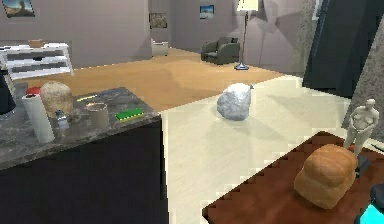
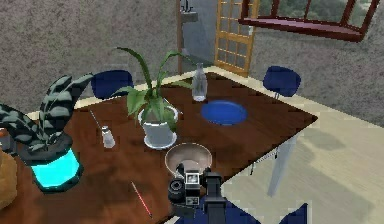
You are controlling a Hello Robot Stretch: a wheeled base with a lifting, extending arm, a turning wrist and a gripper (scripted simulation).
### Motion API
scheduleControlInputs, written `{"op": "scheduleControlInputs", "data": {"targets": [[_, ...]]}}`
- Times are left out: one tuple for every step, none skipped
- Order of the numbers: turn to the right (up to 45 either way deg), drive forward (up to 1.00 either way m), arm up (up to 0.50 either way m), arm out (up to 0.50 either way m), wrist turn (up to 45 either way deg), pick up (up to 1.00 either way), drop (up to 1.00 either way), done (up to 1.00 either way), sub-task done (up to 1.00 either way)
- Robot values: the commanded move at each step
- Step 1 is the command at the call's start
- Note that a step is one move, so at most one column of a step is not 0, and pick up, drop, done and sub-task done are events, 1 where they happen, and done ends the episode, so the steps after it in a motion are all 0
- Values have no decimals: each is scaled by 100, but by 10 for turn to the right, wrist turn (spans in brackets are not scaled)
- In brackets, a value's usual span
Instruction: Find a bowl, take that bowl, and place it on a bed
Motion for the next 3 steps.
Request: {"op": "scheduleControlInputs", "data": {"targets": [[0, 0, 0, 0, 0, 100, 0, 0, 0], [0, 0, 10, 0, 0, 0, 0, 0, 0], [0, 0, 14, 0, 0, 0, 0, 0, 0]]}}
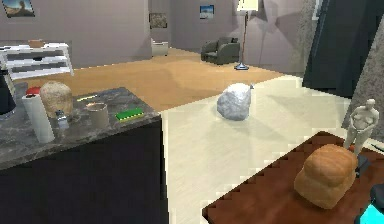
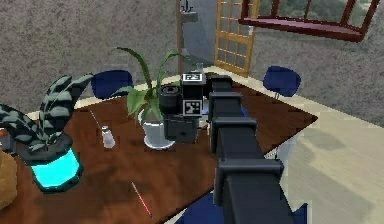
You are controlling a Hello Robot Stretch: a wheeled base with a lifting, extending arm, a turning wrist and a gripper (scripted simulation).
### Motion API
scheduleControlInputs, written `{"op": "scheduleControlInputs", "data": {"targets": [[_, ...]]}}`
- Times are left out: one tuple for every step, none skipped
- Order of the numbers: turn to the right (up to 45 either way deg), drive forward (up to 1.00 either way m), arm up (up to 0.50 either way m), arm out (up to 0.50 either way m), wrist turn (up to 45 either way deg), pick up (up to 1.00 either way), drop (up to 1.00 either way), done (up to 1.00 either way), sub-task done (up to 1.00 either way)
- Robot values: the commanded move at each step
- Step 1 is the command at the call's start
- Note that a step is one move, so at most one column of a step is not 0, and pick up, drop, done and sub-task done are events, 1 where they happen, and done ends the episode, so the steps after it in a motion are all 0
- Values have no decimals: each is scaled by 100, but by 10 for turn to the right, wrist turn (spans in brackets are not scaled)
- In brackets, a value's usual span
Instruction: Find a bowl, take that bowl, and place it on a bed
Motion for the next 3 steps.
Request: {"op": "scheduleControlInputs", "data": {"targets": [[0, 0, 0, 0, -450, 0, 0, 0, 0], [0, 0, 0, 0, -450, 0, 0, 0, 0], [0, 0, 0, 0, -450, 0, 0, 0, 0]]}}
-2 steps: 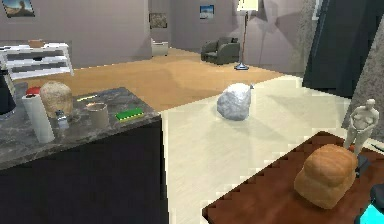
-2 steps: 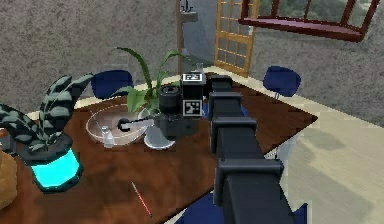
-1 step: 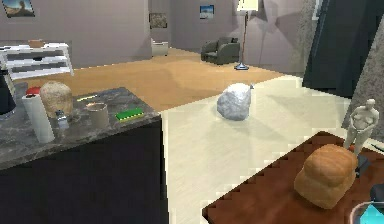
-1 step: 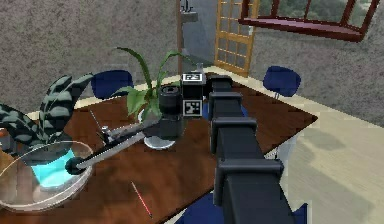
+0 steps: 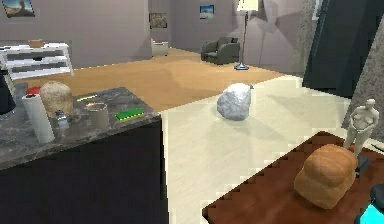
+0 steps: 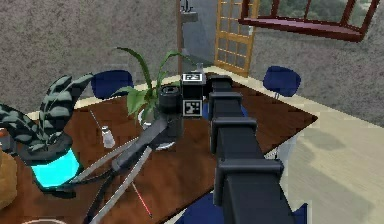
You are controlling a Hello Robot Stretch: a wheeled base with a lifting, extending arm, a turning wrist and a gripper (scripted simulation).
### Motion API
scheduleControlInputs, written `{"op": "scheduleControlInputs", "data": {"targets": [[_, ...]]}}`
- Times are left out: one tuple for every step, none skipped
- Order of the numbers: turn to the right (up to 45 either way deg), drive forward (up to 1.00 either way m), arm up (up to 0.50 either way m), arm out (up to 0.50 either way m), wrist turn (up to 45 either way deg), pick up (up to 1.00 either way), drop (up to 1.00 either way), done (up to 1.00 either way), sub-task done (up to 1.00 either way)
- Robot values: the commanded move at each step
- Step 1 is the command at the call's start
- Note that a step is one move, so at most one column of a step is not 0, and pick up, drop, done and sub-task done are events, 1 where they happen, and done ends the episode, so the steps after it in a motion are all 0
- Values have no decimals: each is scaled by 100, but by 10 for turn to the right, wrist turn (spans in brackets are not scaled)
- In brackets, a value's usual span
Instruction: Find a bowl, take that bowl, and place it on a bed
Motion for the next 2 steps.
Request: {"op": "scheduleControlInputs", "data": {"targets": [[0, 0, 0, 0, -60, 0, 0, 0, 0], [0, 0, 0, -20, 0, 0, 0, 0, 0]]}}
